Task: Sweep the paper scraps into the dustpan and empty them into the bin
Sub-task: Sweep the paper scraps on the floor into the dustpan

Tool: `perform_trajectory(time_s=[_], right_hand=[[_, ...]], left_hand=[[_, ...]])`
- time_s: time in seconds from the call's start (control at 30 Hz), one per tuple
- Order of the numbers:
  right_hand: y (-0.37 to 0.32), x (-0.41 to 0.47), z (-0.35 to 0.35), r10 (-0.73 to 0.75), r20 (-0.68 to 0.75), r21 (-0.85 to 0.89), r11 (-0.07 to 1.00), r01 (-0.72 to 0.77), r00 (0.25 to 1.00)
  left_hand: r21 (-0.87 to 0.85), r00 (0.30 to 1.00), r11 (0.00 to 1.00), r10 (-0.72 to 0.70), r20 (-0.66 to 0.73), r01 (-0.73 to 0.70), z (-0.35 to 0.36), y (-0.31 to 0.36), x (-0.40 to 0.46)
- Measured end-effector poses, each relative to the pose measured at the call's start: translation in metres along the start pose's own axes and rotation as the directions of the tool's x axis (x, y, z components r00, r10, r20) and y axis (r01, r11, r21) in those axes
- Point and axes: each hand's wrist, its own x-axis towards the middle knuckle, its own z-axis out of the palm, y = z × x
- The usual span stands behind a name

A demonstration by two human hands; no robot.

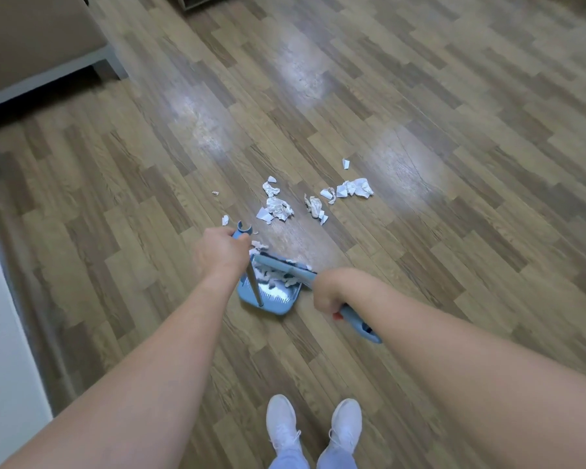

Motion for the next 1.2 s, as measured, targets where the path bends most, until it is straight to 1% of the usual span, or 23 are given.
perform_trajectory(time_s=[0.23, 0.33, 0.4, 0.5, 0.6, 0.7, 0.73, 0.77, 0.8, 0.87, 0.97, 1.07, 1.2], right_hand=[[0.006, -0.025, -0.001, 0.023, 0.026, 0.014, 1.0, -0.023, 0.999], [0.006, -0.029, -0.002, 0.031, 0.008, 0.144, 0.989, -0.032, 0.999], [0.006, -0.027, -0.01, 0.06, -0.039, 0.218, 0.975, -0.05, 0.997], [0.008, -0.022, -0.03, 0.1, -0.117, 0.25, 0.966, -0.068, 0.988], [0.013, -0.014, -0.049, 0.151, -0.174, 0.339, 0.937, -0.084, 0.973], [0.021, 0.006, -0.064, 0.164, -0.302, 0.441, 0.897, -0.015, 0.939], [0.022, 0.01, -0.072, 0.154, -0.302, 0.436, 0.9, -0.007, 0.941], [0.022, 0.016, -0.078, 0.17, -0.274, 0.425, 0.904, -0.04, 0.946], [0.024, 0.024, -0.087, 0.183, -0.243, 0.387, 0.919, -0.078, 0.953], [0.028, 0.037, -0.102, 0.193, -0.252, 0.299, 0.948, -0.114, 0.948], [0.045, 0.069, -0.125, 0.178, -0.277, 0.214, 0.97, -0.12, 0.944], [0.054, 0.094, -0.147, 0.191, -0.273, 0.19, 0.972, -0.142, 0.943], [0.065, 0.119, -0.167, 0.133, -0.258, 0.11, 0.988, -0.107, 0.957]], left_hand=[[-0.022, 1.0, 1.0, 0.007, -0.013, -0.007, -0.004, -0.009, -0.003], [-0.054, 0.999, 0.998, -0.032, -0.03, 0.03, -0.012, -0.014, -0.007], [-0.087, 0.998, 0.995, -0.054, -0.034, 0.051, -0.019, -0.016, -0.007], [-0.129, 0.998, 0.99, -0.062, -0.032, 0.057, -0.026, -0.017, -0.002], [-0.152, 0.996, 0.986, -0.076, -0.037, 0.069, -0.03, -0.015, 0.007], [-0.162, 0.995, 0.984, -0.085, -0.046, 0.077, -0.029, -0.009, 0.02], [-0.164, 0.995, 0.983, -0.089, -0.051, 0.08, -0.027, -0.006, 0.025], [-0.167, 0.994, 0.982, -0.095, -0.058, 0.084, -0.026, -0.004, 0.03], [-0.17, 0.992, 0.981, -0.106, -0.07, 0.093, -0.023, -0.001, 0.037], [-0.17, 0.989, 0.98, -0.122, -0.084, 0.106, -0.018, 0.004, 0.047], [-0.177, 0.984, 0.975, -0.153, -0.093, 0.135, -0.007, 0.016, 0.063], [-0.178, 0.982, 0.975, -0.156, -0.107, 0.135, -0.001, 0.032, 0.078], [-0.16, 0.976, 0.976, -0.169, -0.138, 0.147, 0.003, 0.044, 0.096]])
